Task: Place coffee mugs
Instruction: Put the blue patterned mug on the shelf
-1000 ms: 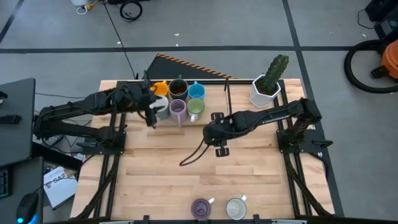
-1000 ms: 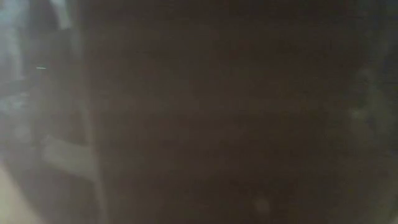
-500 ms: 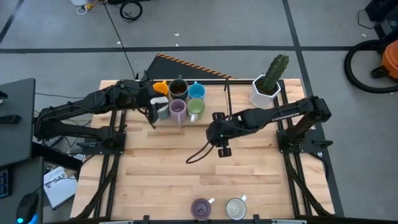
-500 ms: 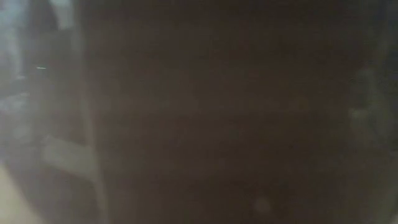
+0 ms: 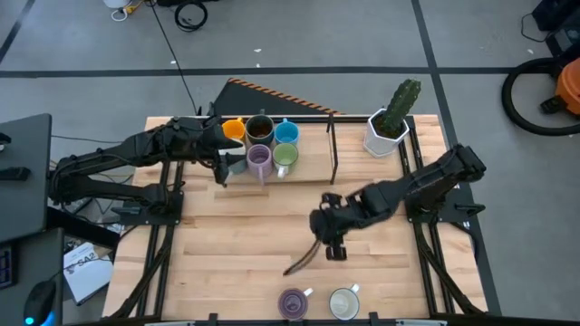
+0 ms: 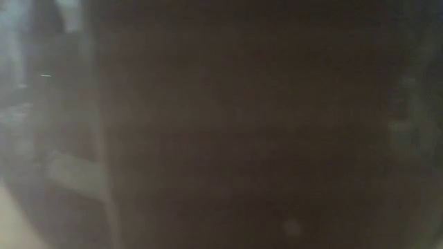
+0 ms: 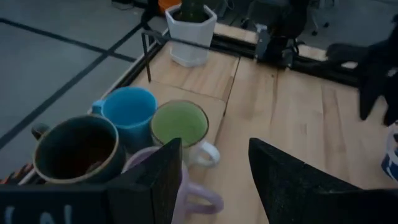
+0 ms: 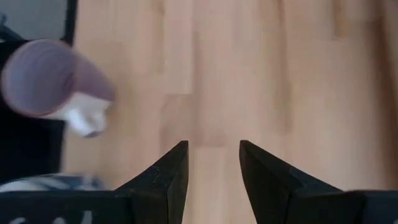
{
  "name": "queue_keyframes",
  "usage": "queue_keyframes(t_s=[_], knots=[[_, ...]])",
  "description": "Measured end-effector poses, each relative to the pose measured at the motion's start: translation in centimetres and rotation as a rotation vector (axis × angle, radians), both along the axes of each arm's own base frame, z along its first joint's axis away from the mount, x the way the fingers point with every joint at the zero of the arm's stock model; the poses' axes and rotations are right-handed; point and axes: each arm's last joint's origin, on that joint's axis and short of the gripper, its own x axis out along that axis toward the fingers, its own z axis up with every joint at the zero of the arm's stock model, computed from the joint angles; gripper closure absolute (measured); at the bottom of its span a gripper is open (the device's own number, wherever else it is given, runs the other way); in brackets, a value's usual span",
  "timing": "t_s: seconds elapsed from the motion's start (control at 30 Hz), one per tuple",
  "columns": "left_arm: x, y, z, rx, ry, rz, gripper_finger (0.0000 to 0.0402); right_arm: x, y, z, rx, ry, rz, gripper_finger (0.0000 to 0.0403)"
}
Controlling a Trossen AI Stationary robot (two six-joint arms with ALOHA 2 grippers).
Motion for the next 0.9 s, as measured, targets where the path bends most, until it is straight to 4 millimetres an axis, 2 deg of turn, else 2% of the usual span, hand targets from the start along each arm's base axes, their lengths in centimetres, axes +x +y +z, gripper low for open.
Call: queue_keyframes(t_s=[0.23,0.37,0.57,0.9], knots=[[0.1,-1.0,-0.3,0.001,0.035,-0.058,0.0210,-2.6,4.3,-0.3,0.114,0.091,-0.119,0.0255],[0.2,-1.4,-0.2,0.037,0.037,-0.093,0.0210,-3.3,6.2,-0.3,0.177,0.070,-0.196,0.0255],[0.3,-1.3,-0.1,0.050,0.023,-0.095,0.0210,-2.6,9.5,-1.6,0.250,0.067,-0.223,0.0265],[0.2,-1.3,-0.1,0.064,0.031,-0.104,0.0210,-0.7,15.6,-2.6,0.211,0.166,-0.184,0.0269]])
